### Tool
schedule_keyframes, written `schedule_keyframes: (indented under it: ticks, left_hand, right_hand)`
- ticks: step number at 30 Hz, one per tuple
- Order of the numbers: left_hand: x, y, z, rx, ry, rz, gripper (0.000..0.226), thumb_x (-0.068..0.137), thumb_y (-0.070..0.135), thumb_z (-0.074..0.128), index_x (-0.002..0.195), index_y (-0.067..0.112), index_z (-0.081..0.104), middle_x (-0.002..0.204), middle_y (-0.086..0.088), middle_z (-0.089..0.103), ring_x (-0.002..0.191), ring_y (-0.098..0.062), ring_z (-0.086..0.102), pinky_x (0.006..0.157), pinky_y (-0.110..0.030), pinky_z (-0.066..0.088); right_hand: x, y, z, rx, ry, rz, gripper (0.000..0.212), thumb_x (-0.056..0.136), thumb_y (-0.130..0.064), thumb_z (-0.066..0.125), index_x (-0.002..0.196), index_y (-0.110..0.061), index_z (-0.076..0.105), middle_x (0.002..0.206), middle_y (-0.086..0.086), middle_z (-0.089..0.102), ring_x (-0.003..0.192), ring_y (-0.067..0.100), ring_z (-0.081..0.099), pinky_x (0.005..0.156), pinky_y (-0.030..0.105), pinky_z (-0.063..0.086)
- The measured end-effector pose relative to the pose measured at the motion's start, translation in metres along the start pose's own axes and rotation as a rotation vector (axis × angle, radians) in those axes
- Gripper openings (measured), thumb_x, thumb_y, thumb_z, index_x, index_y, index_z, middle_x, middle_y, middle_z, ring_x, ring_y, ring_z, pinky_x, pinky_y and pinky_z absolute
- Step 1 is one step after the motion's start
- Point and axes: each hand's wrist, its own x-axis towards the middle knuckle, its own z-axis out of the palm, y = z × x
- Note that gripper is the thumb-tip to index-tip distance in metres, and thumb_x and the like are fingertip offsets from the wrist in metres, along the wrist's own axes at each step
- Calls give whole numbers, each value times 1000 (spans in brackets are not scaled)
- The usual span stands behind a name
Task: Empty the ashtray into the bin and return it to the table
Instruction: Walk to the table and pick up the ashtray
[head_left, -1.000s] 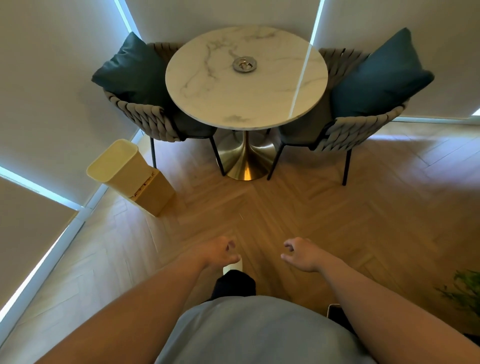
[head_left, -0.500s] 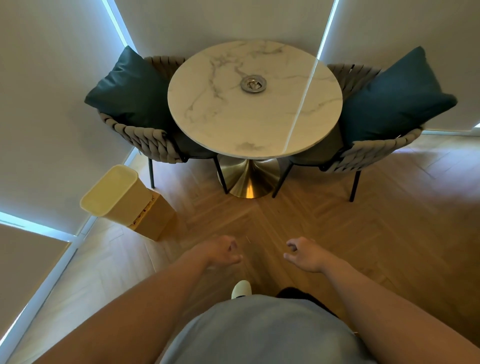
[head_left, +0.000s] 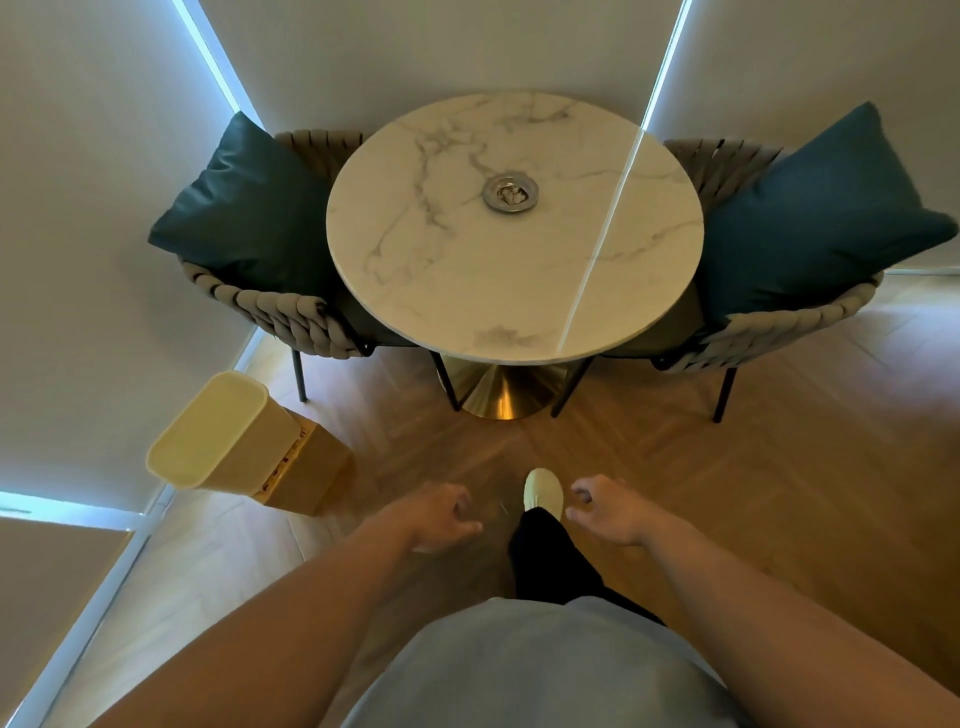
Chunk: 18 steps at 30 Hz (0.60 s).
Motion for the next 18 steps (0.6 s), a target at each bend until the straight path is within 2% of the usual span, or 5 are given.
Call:
schedule_keyframes:
  ticks: [10,18]
  left_hand:
    - [69,27,-83,-34,21,-28,52,89,54,58,132,25,50,126,-1,58,109,-18,57,96,-40,49]
    - [117,57,-136,-88,55,-70,53,89,53,58,132,22,53,128,-2,59,110,-19,58,99,-40,48]
  right_hand:
    - [74,-21,-92,-79,-30,-49,59,96,-36,57,148,-14,40,148,8,48,138,25,42,111,42,41]
    - [125,-31,-168,-130,-48,-91,60,95,-40,58,145,-11,43,144,10,52,132,25,50,108,37,43]
